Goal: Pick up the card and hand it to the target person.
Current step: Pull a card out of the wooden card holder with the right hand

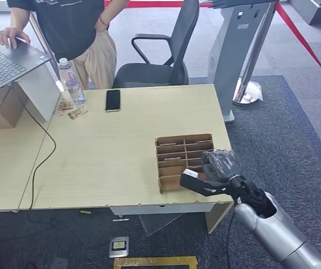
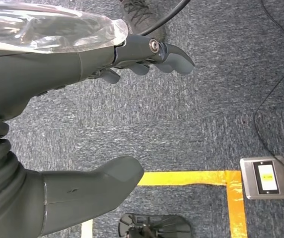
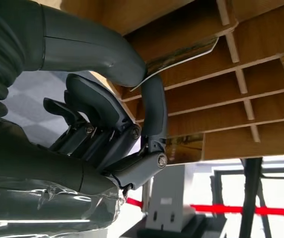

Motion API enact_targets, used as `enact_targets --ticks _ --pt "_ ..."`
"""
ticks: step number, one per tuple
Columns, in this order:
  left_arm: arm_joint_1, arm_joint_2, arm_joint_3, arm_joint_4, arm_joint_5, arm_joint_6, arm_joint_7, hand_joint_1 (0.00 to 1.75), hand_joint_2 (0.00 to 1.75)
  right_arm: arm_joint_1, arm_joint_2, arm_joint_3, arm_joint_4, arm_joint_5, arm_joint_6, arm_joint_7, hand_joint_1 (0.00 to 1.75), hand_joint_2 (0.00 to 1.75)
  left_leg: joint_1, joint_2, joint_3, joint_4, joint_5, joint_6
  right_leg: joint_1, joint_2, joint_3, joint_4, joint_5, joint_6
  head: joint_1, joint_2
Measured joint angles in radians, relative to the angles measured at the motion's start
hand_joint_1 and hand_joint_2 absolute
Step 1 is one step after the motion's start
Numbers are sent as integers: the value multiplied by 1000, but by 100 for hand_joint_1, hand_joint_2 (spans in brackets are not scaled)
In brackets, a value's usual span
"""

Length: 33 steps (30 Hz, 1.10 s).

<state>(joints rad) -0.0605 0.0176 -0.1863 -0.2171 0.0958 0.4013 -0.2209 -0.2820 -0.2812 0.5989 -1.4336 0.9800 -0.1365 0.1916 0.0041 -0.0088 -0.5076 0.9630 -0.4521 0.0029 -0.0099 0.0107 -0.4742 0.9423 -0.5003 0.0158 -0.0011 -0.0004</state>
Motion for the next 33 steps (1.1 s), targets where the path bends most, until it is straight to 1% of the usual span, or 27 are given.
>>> enact_targets --ticks 3,6,10,14,20,26,30,33 --pt "1 1 -1 0 2 -1 0 0 175 -5 -30 -14 -52 -61 70 85 175 175 0 0 -1 0 0 1 0 0 -1 0 0 0 0 0" --pt "1 2 -6 0 -3 -5 -1 0 175 0 -60 -23 -101 -91 105 150 175 175 0 0 -2 1 1 1 0 0 -2 0 1 0 0 0" --pt "2 3 -19 0 -15 -13 -2 0 175 12 -112 -43 -209 -121 156 266 175 175 0 0 -3 1 1 1 -1 0 -3 0 1 0 0 0" --pt "1 4 -26 0 -20 -16 0 0 175 23 -147 -63 -296 -142 194 319 175 175 0 0 -4 1 1 1 -1 0 -4 0 1 0 0 0" --pt "-1 7 -37 0 -28 -22 7 0 175 20 -186 -98 -407 -191 242 342 175 175 0 0 -4 1 1 1 0 0 -4 0 1 0 0 0" --pt "-3 8 -49 0 -28 -21 19 0 175 -17 -228 -146 -481 -298 249 326 175 175 0 0 -5 1 1 1 0 0 -4 0 1 0 0 0" --pt "-5 7 -52 0 -27 -18 20 0 175 -35 -244 -181 -509 -373 201 290 175 175 0 0 -5 1 1 1 0 0 -4 0 1 0 0 0" --pt "-9 7 -57 0 -31 -15 24 0 175 -44 -246 -203 -515 -385 139 253 175 175 0 0 -5 1 1 1 0 0 -4 0 1 0 0 0"
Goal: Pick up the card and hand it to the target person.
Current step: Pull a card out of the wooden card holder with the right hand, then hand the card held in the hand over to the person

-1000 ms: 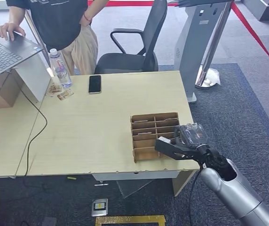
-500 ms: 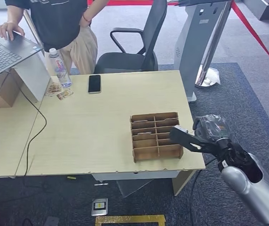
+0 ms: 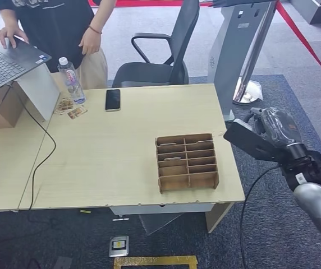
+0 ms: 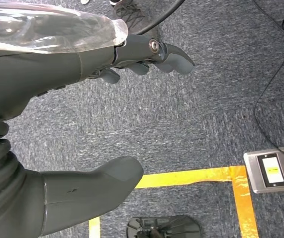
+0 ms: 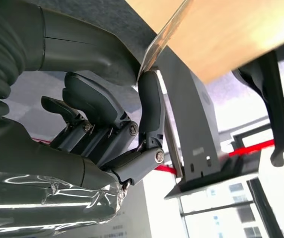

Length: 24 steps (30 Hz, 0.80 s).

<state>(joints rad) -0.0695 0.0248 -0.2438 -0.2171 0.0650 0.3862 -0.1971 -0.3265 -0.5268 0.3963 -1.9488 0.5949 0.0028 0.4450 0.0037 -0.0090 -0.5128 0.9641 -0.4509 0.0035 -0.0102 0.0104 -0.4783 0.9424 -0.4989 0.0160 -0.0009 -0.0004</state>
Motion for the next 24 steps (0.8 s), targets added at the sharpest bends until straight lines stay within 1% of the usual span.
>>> enact_targets --ticks 4,7,12,19,24 --pt "-13 0 -12 0 -14 0 15 0 175 -27 6 -2 12 66 -75 -46 175 175 0 0 -1 0 0 0 0 0 0 0 0 0 0 0" --pt "-29 -2 -23 0 -25 0 26 0 175 -73 33 10 53 141 -139 -78 175 175 0 0 -2 0 1 0 1 -1 0 0 0 0 0 0" --pt "-52 -8 -46 0 -43 -5 46 0 175 -171 110 48 185 235 -236 -105 175 175 0 -1 -3 0 2 0 1 -1 -1 1 1 0 0 0" --pt "-62 -16 -68 0 -51 -6 54 0 175 -306 226 100 408 285 -290 -115 175 175 0 -2 -5 0 4 0 1 -2 -3 2 2 0 0 0" --pt "-64 -18 -83 0 -53 -5 66 0 175 -399 298 137 574 337 -318 -100 175 175 0 -3 -7 0 4 0 1 -2 -5 2 2 0 0 0"
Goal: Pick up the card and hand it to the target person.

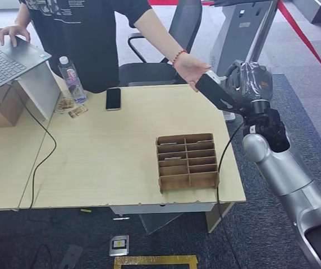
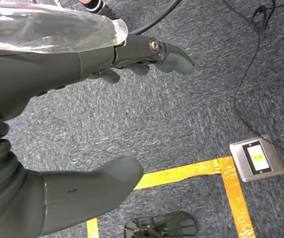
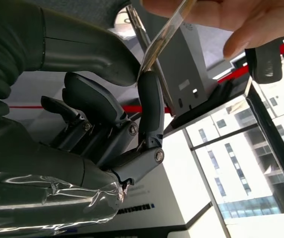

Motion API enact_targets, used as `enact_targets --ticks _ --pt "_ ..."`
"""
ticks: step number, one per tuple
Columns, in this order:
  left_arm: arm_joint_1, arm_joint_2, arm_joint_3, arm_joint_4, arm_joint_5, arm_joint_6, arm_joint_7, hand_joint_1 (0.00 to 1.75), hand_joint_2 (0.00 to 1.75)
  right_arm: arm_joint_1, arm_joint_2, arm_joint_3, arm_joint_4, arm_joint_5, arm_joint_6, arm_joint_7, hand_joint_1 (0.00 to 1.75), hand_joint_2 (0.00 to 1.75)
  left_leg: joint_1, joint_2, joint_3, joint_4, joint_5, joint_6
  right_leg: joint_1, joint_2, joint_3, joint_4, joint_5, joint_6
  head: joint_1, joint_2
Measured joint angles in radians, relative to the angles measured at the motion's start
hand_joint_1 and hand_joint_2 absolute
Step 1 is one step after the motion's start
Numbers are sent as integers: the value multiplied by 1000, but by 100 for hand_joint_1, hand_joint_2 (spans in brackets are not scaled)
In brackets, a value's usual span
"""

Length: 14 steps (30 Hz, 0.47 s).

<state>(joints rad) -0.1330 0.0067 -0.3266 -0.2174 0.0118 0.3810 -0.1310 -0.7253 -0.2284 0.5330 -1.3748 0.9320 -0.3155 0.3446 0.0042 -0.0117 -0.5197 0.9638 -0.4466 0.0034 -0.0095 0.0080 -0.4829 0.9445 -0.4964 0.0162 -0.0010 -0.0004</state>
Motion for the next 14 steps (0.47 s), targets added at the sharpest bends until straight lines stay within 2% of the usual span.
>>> enact_targets --ticks 6,8,10,12,14 --pt "1 -1 -10 0 0 6 6 0 175 -98 66 46 188 100 -42 27 175 175 0 -1 -1 0 1 0 0 0 -1 0 0 0 0 0" --pt "3 -1 -12 0 3 7 7 0 175 -118 83 64 235 132 -44 31 137 175 0 -1 -1 0 1 0 0 0 -1 0 0 0 0 0" --pt "5 -1 -14 0 8 8 7 0 175 -133 100 81 274 153 -42 31 62 175 0 -1 -2 0 1 0 0 0 -2 0 0 0 0 0" --pt "7 -1 -15 0 12 9 7 0 175 -142 112 93 298 156 -38 28 15 175 0 -1 -2 0 1 0 0 0 -2 0 0 0 0 0" --pt "9 -1 -15 0 15 9 7 0 175 -146 120 100 312 150 -33 20 5 175 0 -1 -2 0 1 0 0 0 -2 0 0 0 0 0"
